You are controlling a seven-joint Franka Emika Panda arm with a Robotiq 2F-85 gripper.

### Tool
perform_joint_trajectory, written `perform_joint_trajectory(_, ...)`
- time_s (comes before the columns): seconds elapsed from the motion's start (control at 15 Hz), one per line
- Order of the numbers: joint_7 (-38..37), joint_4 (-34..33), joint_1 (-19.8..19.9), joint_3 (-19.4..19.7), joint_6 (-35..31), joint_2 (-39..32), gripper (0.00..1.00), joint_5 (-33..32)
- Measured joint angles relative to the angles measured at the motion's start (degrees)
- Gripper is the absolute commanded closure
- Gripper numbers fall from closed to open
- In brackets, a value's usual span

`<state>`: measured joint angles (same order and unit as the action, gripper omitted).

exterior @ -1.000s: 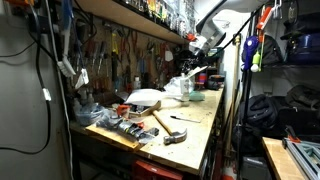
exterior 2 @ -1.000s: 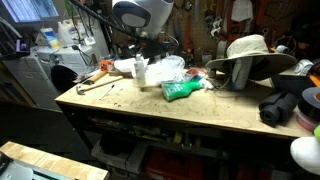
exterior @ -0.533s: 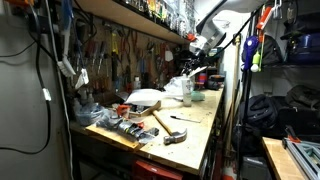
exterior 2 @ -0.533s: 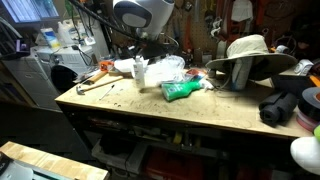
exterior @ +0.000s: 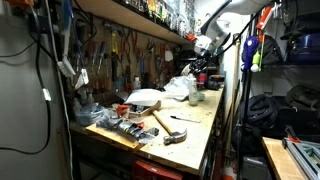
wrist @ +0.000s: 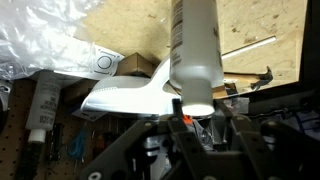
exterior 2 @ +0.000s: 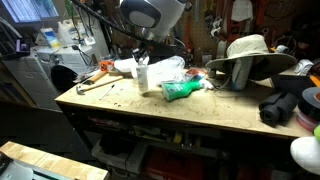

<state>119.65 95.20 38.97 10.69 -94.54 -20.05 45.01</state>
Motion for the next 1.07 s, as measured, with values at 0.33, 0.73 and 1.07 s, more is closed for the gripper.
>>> perform_joint_trajectory(0.33,2.00,-3.12,0.00,0.61,0.00,-3.26,0.90,0.16)
perform_joint_trajectory(0.73,2.20,-7.88,0.22,0.68,-0.14,-7.02,0.90,0.63)
perform_joint_trajectory(1.07,2.19,-11.42,0.74,0.65,-0.58,-9.73,0.90,1.50)
